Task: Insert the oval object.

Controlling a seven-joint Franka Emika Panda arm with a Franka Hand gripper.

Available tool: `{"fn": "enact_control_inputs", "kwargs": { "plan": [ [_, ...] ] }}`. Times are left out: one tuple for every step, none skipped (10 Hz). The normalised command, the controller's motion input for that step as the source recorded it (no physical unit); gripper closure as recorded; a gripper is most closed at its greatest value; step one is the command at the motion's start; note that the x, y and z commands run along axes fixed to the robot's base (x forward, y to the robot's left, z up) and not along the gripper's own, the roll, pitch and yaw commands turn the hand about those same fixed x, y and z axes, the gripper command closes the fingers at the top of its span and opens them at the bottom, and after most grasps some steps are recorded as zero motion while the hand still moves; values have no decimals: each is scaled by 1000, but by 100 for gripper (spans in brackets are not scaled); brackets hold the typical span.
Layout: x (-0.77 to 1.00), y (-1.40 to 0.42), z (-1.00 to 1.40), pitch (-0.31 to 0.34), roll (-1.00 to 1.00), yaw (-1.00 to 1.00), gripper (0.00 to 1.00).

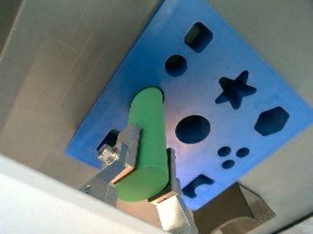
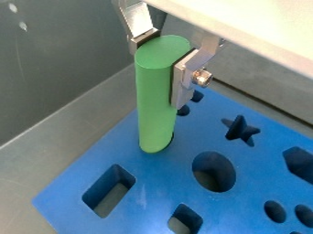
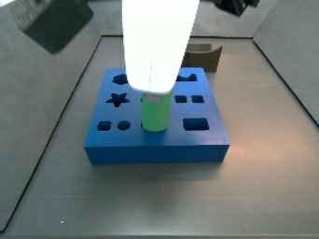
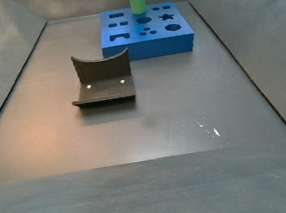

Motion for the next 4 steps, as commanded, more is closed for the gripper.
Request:
{"fn": "enact_control_inputs", "kwargs": {
  "plan": [
    [0,0,-317,0,0,-29,100],
    [0,0,-303,0,0,-26,100],
    [0,0,-209,0,0,-20,100],
    [0,0,0,0,0,0,100]
  ]
}}
